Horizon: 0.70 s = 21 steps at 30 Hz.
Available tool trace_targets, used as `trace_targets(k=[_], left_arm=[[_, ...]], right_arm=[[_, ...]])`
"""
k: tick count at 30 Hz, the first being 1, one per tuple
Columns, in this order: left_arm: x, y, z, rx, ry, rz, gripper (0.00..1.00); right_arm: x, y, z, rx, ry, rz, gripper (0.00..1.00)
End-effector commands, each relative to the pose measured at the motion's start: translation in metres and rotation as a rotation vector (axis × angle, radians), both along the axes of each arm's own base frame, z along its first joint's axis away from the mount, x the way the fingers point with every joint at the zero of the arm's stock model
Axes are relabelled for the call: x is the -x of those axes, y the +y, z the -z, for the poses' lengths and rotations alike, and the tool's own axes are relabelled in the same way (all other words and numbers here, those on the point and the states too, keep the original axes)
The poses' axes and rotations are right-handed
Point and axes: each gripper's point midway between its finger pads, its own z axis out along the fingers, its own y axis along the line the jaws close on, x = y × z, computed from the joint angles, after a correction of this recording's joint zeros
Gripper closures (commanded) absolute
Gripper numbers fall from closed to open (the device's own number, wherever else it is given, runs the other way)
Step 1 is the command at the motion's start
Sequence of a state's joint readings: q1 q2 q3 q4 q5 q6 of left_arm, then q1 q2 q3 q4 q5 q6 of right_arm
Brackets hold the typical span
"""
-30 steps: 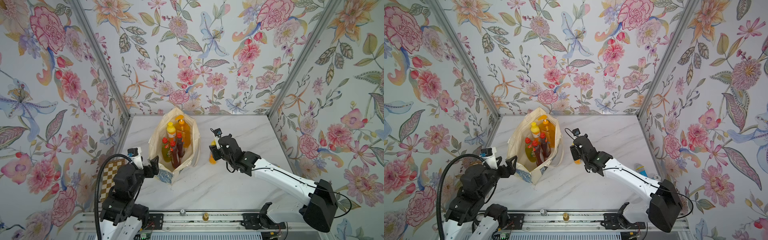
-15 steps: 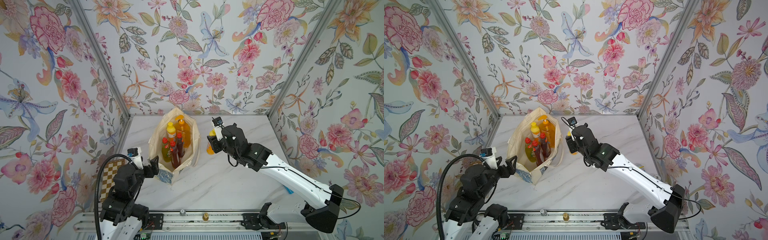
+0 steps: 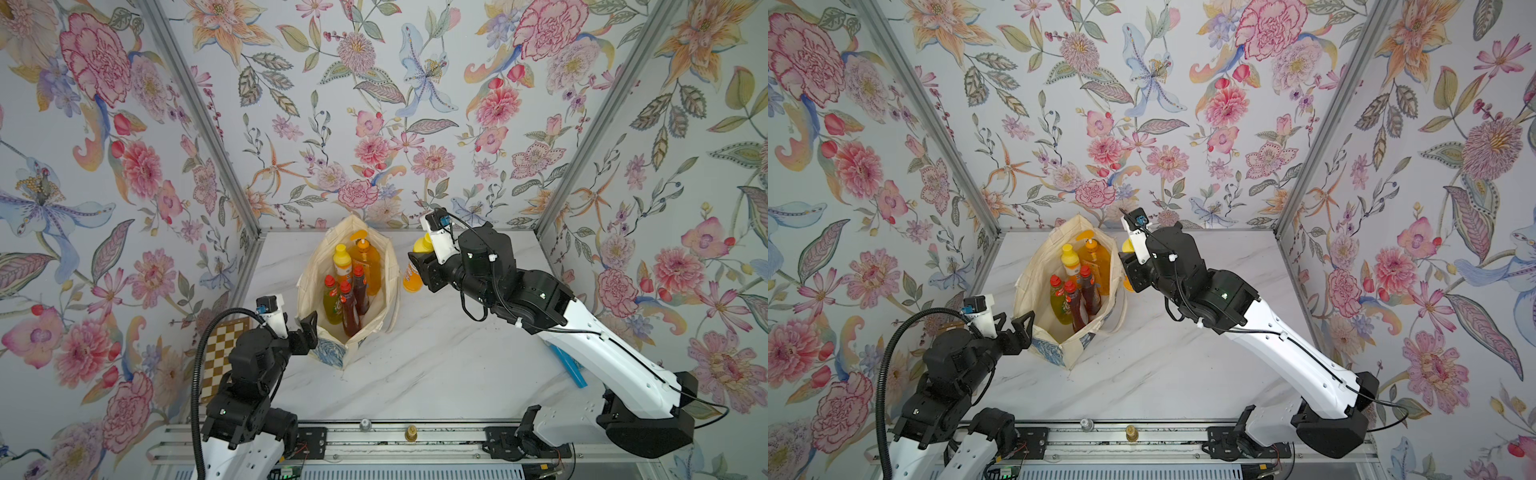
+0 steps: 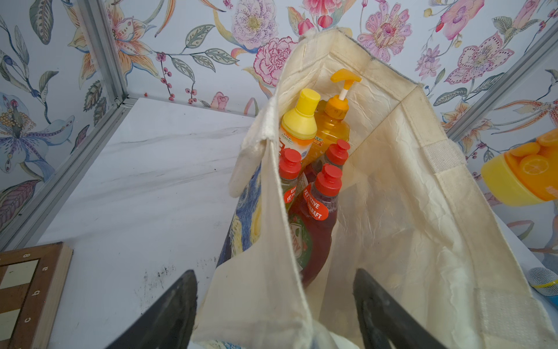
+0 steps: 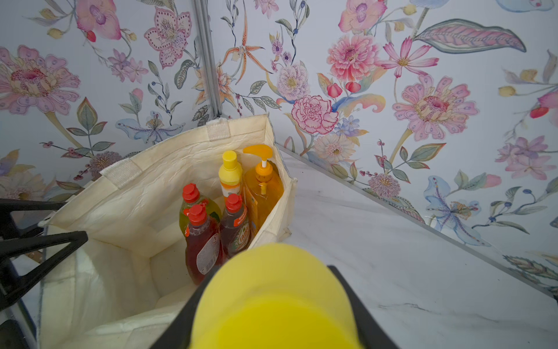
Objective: Pack dish soap into the shopping bag
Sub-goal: Pick up the bottle of dish soap at the center of the board, then place the bottle of dish soap in the shopping bag.
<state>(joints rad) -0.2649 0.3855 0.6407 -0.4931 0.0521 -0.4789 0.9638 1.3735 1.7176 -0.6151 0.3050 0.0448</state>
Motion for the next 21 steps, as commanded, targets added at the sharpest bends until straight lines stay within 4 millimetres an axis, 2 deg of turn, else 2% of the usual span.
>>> trace_targets(k=[1, 12, 21], left_arm=[[-0.001, -0.006, 0.0, 0.017, -0.009, 0.026, 0.19], [-0.001, -0.009, 0.004, 0.024, -0.003, 0.041, 0.22], [0.001, -0.01, 0.008, 0.031, 0.001, 0.045, 0.29]], right_arm=[[0.008, 0.012, -0.043, -0.077, -0.075, -0.061, 1.0], [0.019, 0.053, -0.068, -0.069, -0.081, -0.168, 1.0], [0.028, 0.095, -0.078, -0.07, -0.097, -0.262, 1.0]])
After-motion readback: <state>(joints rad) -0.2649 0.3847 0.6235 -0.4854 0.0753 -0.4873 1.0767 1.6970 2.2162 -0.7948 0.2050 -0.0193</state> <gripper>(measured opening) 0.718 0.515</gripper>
